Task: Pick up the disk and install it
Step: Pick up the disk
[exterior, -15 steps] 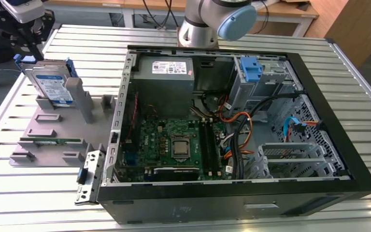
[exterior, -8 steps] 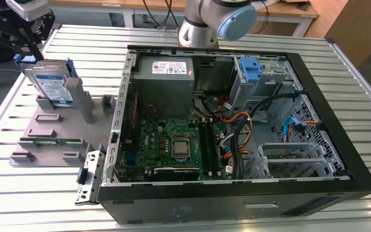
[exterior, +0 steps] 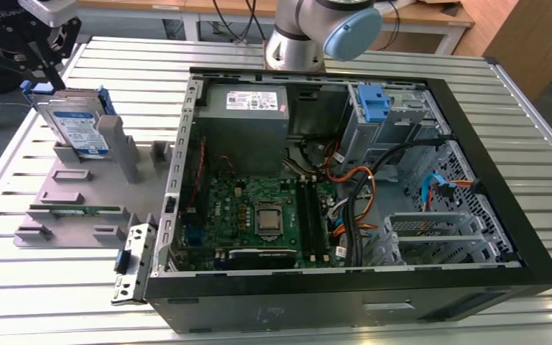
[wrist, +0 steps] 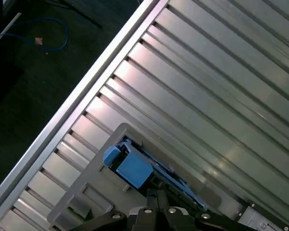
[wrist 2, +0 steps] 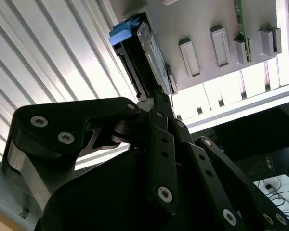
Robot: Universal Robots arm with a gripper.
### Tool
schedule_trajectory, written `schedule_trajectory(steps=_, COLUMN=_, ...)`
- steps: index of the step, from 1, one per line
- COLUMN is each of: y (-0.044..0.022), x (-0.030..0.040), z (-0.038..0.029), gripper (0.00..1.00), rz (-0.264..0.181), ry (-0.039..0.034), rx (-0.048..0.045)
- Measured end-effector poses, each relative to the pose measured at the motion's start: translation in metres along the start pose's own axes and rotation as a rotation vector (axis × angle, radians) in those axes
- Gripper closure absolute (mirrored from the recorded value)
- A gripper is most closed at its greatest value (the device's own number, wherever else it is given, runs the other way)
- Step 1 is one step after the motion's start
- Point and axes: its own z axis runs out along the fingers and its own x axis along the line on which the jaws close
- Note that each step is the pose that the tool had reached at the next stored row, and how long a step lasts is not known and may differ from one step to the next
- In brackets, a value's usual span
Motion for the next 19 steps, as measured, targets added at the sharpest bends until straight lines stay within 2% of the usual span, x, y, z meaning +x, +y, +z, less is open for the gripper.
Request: schedule_trajectory(steps=19, y=0.0, x=0.0, z=0.0003, gripper=0.89, rz=-0.349, ry=0.0106, rx=-0.0126)
